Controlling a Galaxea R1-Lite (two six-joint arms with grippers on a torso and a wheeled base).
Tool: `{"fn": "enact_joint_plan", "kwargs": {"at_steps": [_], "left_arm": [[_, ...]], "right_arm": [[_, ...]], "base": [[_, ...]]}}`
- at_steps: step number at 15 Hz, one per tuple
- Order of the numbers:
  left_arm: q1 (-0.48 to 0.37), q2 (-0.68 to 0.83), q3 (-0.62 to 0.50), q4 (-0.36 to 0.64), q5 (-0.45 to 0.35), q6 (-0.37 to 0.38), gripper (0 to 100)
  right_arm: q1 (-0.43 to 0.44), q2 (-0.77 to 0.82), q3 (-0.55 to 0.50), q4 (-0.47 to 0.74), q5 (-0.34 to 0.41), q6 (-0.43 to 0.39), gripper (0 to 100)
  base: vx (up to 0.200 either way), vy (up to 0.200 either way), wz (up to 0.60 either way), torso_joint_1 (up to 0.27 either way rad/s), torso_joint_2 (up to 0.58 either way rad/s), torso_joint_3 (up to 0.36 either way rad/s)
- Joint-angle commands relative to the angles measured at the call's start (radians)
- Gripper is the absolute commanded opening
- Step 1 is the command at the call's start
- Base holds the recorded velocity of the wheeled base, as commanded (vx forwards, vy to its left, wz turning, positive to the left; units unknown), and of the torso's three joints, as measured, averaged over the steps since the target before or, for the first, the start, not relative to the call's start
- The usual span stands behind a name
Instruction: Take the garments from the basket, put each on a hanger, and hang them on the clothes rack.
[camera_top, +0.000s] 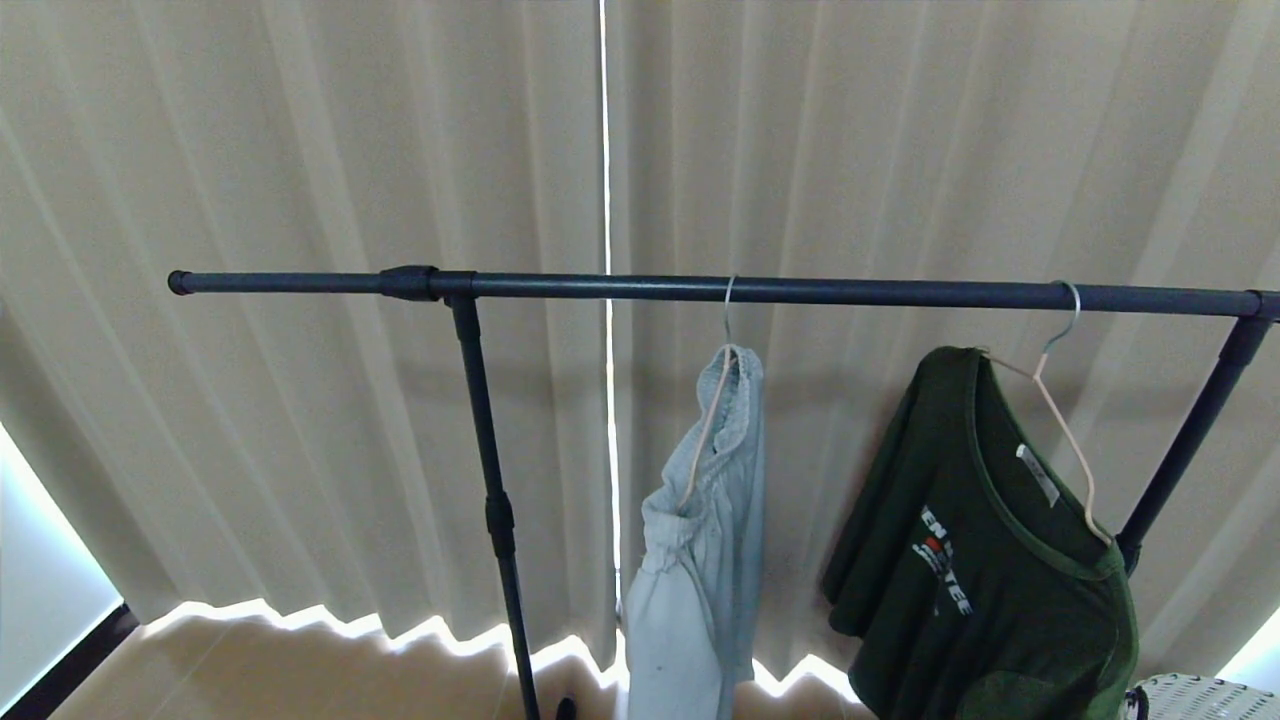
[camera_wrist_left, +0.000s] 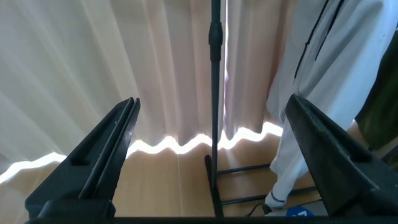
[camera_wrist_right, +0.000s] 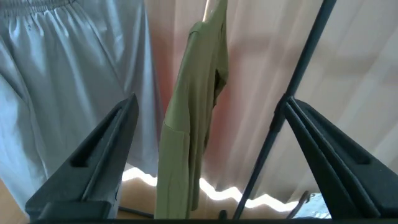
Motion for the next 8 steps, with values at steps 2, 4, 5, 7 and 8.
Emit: {"fn": "enact_joint_plan", "kwargs": {"at_steps": [2,4,5,7,8], "left_arm": [[0.0,0.003,0.0,-0.001,0.0,0.0,100],[0.0,0.003,0.0,-0.001,0.0,0.0,100],[0.0,0.003,0.0,-0.001,0.0,0.0,100],[0.0,0.003,0.0,-0.001,0.0,0.0,100],[0.0,0.003,0.0,0.001,0.0,0.0,100]], "right_arm": [[0.0,-0.001,0.004,-0.002,-0.009,0.013,100],[0.0,-0.001,0.004,-0.002,-0.007,0.01,100],[0.0,-0.001,0.004,-0.003,-0.01,0.009,100],[0.0,-0.001,0.005,-0.003,-0.009,0.007,100],[0.0,0.001,0.005,-0.005,-0.01,0.007,100]], "base": [[0.0,0.0,0.0,0.0,0.0,0.0],[0.0,0.0,0.0,0.0,0.0,0.0],[0.0,0.0,0.0,0.0,0.0,0.0],[0.0,0.0,0.0,0.0,0.0,0.0],[0.0,0.0,0.0,0.0,0.0,0.0]]}}
